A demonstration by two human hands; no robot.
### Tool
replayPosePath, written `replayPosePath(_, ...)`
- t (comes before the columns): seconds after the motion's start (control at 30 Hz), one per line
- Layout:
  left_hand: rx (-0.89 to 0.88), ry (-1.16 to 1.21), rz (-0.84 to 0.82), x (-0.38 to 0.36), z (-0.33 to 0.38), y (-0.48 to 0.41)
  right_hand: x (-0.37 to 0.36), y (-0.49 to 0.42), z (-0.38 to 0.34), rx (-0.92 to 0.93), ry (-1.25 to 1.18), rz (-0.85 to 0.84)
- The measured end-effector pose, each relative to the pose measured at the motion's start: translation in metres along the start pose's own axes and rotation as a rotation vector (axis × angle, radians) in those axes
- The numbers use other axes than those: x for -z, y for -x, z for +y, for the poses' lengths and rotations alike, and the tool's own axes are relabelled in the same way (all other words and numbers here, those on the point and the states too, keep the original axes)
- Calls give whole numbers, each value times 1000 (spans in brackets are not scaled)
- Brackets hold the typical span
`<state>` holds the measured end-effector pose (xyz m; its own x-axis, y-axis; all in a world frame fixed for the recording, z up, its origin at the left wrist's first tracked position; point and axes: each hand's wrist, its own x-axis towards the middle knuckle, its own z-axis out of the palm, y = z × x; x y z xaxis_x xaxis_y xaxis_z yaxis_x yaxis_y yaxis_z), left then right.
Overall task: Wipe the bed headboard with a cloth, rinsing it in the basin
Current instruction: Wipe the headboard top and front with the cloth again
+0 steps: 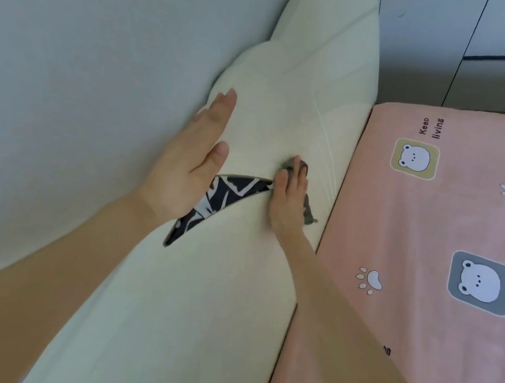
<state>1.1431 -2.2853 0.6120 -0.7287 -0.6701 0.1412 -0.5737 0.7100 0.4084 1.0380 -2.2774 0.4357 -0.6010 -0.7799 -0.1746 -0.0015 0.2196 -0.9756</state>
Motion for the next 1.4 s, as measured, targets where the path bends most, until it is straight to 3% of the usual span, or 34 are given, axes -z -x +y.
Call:
replayPosePath(0.07, 15, 35, -4, 1, -3, 0, -8, 17, 1, -9, -17, -31)
replayPosePath(0.2, 5, 96, -16, 1, -6, 0, -43, 157, -12, 620, 95, -92)
replayPosePath(0.3, 17, 137, -19, 1, -6, 1, -36, 132, -3, 730, 94, -89)
replayPosePath(0.37, 9, 147, -13, 1, -6, 1, -27, 87, -4, 673, 125, -22)
replayPosePath(0.47, 2, 108, -12, 1, -7, 0, -11, 25, -26, 269, 10, -26)
replayPosePath(0.53, -14, 74, -18, 1, -7, 0, -6, 13, -42, 130, -33, -45)
replayPosePath(0.57, -27, 66, -17, 0, -7, 0, -6, 18, -49, 174, -20, -76)
replayPosePath(0.7, -45, 101, -2, 0, -8, 0, -15, 46, -64, 644, 149, -156)
replayPosePath(0.77, -44, 67, 17, -1, -8, 1, -11, 8, -71, 700, 197, -113)
replayPosePath(0.9, -49, -27, 30, -3, -9, 0, 3, -73, -78, 394, 66, -7)
replayPosePath(1.0, -47, -90, 33, -5, -11, -1, 8, -93, -83, 287, 40, 20)
replayPosePath(1.1, -43, -126, 36, -6, -10, -1, 4, -54, -64, 214, 47, -18)
replayPosePath(1.27, -21, -176, 18, -6, -11, -3, -1, 90, 9, 194, 54, -230)
replayPosePath(1.4, -20, -163, -1, -2, -8, -3, 10, 78, -11, 56, 99, -286)
